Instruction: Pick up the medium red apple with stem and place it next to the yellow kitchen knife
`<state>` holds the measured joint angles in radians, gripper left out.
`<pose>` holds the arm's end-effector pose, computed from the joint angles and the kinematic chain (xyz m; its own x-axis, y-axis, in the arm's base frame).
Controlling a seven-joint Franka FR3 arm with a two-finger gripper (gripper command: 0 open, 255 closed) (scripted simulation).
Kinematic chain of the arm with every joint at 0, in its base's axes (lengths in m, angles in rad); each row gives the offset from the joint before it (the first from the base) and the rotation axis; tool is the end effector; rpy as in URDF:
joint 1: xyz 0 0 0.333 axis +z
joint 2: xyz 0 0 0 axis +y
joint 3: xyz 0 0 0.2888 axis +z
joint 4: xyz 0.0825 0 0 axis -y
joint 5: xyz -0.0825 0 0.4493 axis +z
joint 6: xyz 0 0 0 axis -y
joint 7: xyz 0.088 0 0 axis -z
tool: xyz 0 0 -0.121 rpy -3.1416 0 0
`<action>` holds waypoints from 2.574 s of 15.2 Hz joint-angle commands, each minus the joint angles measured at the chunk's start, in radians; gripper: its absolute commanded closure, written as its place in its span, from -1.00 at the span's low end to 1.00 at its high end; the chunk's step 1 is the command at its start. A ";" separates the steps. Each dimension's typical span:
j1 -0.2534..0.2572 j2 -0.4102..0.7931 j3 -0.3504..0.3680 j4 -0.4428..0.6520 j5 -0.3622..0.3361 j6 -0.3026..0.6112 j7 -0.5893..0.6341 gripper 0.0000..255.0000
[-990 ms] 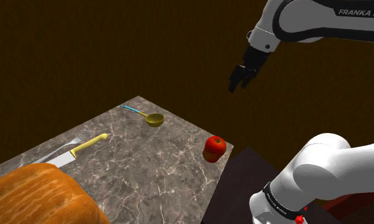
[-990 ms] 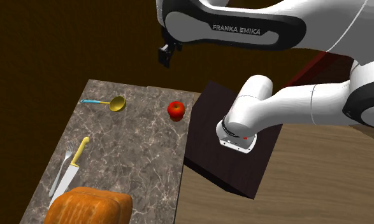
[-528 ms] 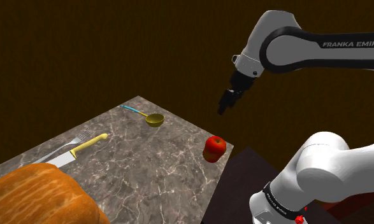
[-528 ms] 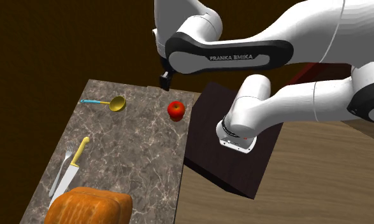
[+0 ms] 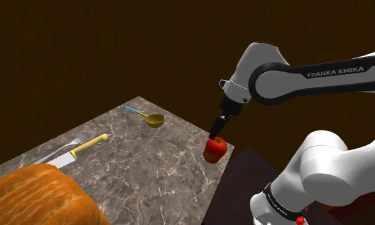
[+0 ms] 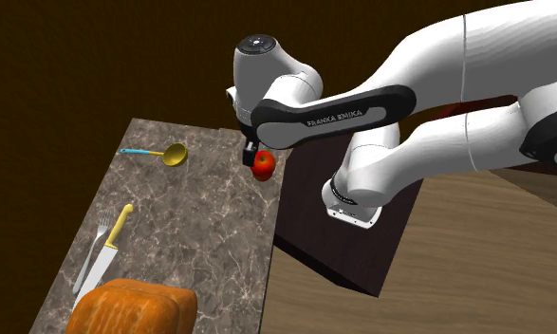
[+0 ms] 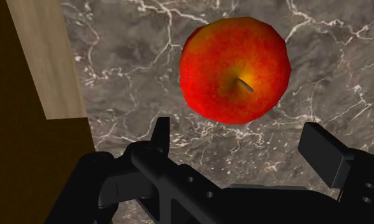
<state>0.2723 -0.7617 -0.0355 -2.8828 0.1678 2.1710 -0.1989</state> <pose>0.3671 0.1014 0.3185 0.9377 0.3398 0.0726 0.3471 -0.9249 -0.1552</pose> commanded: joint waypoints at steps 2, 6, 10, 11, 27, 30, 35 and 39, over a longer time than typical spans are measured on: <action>0.016 0.032 0.004 -0.025 0.016 0.058 -0.007 -1.00; 0.030 0.080 0.007 -0.054 0.032 0.136 -0.014 -1.00; 0.032 0.088 0.007 -0.058 0.034 0.148 -0.015 -1.00; 0.032 0.088 0.007 -0.058 0.034 0.148 -0.015 -1.00; 0.026 0.054 0.010 -0.034 0.025 0.090 -0.004 1.00; 0.021 0.025 0.011 -0.008 0.018 0.036 0.006 1.00; 0.015 -0.014 0.013 0.040 0.008 -0.051 0.020 1.00; 0.012 -0.037 0.013 0.082 0.002 -0.115 0.031 1.00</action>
<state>0.2869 -0.7894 -0.0211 -2.8108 0.1725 2.0757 -0.1697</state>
